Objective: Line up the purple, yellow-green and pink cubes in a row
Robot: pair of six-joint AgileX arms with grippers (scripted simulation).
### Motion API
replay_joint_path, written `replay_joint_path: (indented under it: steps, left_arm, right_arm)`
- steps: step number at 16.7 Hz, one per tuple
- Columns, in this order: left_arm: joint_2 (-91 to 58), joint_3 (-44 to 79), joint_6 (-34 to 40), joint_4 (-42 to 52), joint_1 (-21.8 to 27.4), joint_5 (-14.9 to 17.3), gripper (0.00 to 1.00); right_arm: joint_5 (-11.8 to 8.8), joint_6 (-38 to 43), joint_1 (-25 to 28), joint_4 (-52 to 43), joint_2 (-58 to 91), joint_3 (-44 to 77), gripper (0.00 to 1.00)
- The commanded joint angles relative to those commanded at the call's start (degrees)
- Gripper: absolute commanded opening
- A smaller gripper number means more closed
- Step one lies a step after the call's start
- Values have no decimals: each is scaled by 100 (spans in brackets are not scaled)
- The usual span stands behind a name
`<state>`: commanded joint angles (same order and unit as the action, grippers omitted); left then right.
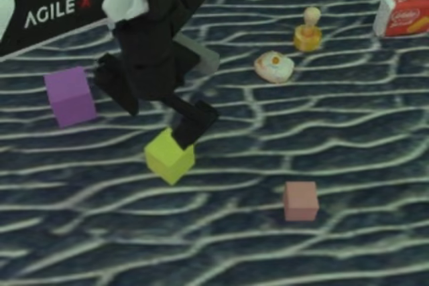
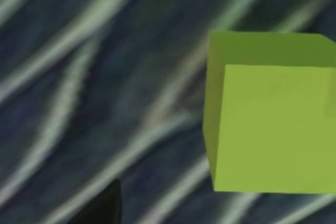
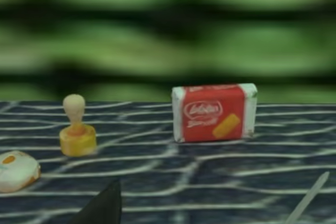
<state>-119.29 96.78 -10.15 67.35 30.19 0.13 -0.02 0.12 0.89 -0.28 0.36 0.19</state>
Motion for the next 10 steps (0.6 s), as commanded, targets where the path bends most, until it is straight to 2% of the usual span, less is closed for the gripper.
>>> replay_joint_path:
  steps: [6, 10]
  left_arm:
    - [-25, 6, -2, -10, -17, -1, 100]
    - [-233, -426, -19, -644, -4, 0, 100]
  right_arm:
    - [2, -12, -31, 28, -36, -19, 100]
    - [2, -12, -31, 28, -36, -19, 100]
